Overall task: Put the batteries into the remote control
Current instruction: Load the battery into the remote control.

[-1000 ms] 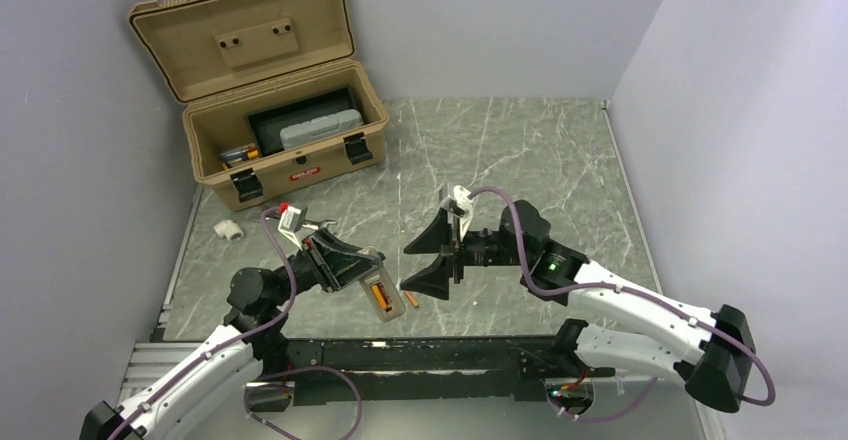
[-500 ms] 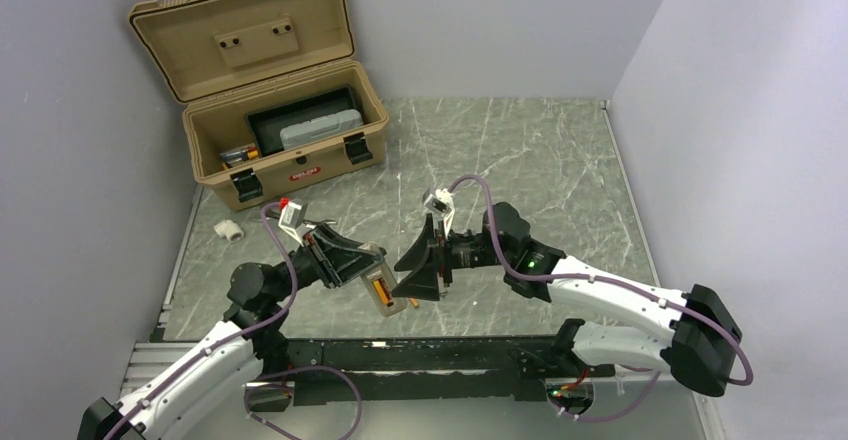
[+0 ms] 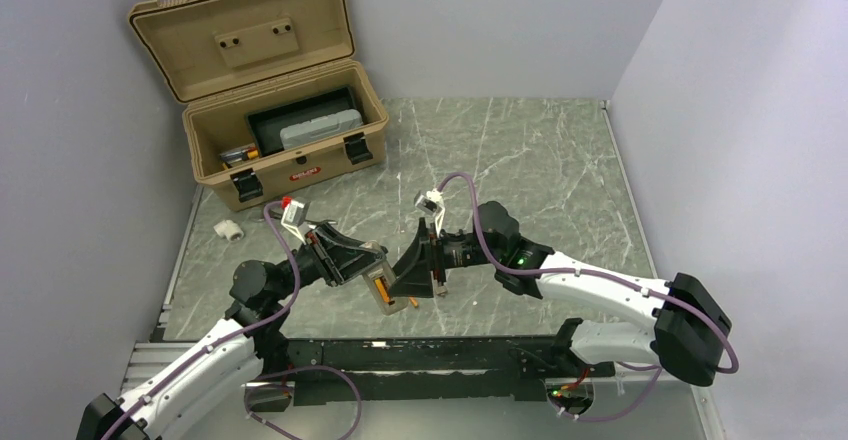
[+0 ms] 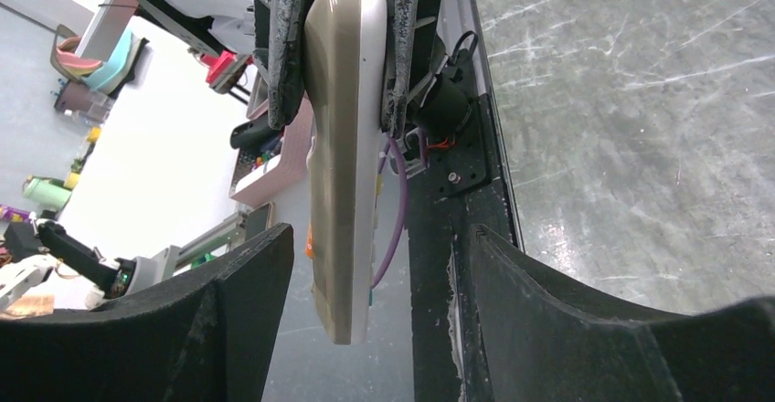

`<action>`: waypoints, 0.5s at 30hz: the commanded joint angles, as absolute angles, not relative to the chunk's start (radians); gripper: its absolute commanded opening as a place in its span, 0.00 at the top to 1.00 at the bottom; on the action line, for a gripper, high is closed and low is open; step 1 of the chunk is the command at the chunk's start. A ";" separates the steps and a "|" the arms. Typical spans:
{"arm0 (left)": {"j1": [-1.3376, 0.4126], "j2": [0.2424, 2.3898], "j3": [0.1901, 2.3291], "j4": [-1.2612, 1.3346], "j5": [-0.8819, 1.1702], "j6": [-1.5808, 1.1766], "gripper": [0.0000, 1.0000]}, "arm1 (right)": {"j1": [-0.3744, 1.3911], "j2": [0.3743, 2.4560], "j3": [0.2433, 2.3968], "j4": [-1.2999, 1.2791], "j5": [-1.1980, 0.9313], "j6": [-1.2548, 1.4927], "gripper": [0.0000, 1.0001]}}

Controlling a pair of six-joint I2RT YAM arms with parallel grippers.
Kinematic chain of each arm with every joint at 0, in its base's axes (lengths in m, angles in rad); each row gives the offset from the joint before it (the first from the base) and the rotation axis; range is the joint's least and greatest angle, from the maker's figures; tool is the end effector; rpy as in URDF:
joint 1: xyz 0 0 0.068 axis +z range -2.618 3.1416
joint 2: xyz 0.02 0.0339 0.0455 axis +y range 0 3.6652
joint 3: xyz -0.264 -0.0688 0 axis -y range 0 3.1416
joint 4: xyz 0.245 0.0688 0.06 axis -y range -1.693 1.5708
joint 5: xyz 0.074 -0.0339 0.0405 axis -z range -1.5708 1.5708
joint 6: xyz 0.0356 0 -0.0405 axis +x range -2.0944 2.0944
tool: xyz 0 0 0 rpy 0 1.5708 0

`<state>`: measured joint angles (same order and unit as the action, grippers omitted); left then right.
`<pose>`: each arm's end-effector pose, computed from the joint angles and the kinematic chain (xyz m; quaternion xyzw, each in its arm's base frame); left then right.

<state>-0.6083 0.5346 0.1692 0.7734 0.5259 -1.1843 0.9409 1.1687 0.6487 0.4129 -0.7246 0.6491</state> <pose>0.1041 -0.0943 0.2581 0.0576 0.5702 -0.7194 0.3925 0.1336 0.2234 0.2760 -0.3355 0.6538 0.6307 0.2494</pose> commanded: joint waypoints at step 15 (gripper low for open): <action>-0.609 0.517 0.260 0.689 0.494 -1.107 1.00 | 0.948 1.212 0.708 0.480 -0.761 0.655 0.40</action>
<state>-0.6083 0.5201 0.2192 0.6613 0.5064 -1.1194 0.9424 1.1992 0.6575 0.4137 -0.7414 0.6487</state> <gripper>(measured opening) 0.312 0.628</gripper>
